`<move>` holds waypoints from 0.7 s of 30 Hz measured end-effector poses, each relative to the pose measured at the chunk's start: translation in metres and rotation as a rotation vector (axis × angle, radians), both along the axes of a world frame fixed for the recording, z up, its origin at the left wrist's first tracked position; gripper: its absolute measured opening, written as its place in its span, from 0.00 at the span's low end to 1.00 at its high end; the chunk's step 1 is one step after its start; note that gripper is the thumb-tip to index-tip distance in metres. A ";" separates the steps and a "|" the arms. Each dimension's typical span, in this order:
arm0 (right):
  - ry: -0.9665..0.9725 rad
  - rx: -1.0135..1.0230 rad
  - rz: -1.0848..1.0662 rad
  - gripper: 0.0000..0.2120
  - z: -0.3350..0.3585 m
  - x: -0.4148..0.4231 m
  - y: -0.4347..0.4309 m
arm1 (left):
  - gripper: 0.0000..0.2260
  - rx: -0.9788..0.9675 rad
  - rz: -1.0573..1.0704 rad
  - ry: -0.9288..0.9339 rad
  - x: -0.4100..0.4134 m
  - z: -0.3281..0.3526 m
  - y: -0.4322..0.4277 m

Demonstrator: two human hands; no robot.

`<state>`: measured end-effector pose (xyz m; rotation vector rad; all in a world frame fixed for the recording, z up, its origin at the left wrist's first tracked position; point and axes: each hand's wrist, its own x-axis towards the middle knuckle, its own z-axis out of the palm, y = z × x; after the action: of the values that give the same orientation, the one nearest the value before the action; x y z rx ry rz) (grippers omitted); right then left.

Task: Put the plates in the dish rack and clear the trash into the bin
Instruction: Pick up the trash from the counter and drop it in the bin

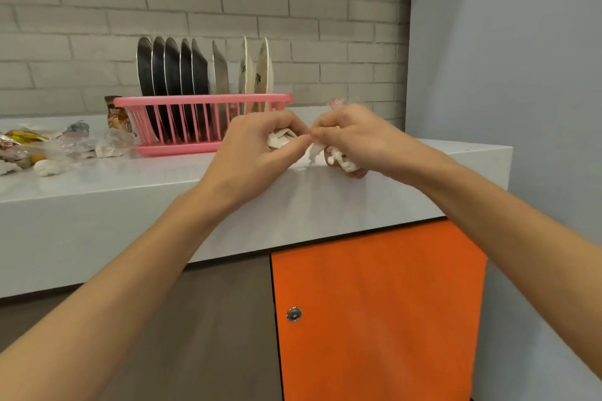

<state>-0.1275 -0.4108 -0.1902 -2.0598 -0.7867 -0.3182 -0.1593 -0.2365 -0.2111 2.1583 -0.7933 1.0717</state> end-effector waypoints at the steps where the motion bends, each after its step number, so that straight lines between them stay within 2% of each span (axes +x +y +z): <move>1: -0.016 0.022 0.034 0.16 -0.004 -0.005 -0.001 | 0.05 -0.024 -0.031 -0.016 -0.005 -0.003 0.000; 4: -0.009 0.131 0.075 0.25 -0.023 -0.018 -0.005 | 0.10 -0.048 -0.117 -0.031 -0.024 -0.012 0.004; 7: 0.075 0.145 0.071 0.27 -0.055 -0.029 -0.005 | 0.14 -0.075 -0.176 0.006 -0.041 -0.030 0.012; 15: 0.276 0.023 0.097 0.17 -0.154 -0.042 0.009 | 0.10 -0.091 -0.121 0.352 -0.055 -0.145 0.014; 17: 0.340 0.036 0.076 0.16 -0.180 -0.041 0.013 | 0.10 -0.161 -0.122 0.443 -0.054 -0.174 0.012; 21: 0.515 0.094 0.032 0.20 -0.248 -0.040 0.020 | 0.13 -0.402 -0.163 0.665 -0.061 -0.244 0.006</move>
<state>-0.1673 -0.3903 -0.4385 -1.9160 -0.4757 0.1891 -0.2199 -0.2308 -0.4548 1.8778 -0.3873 0.3381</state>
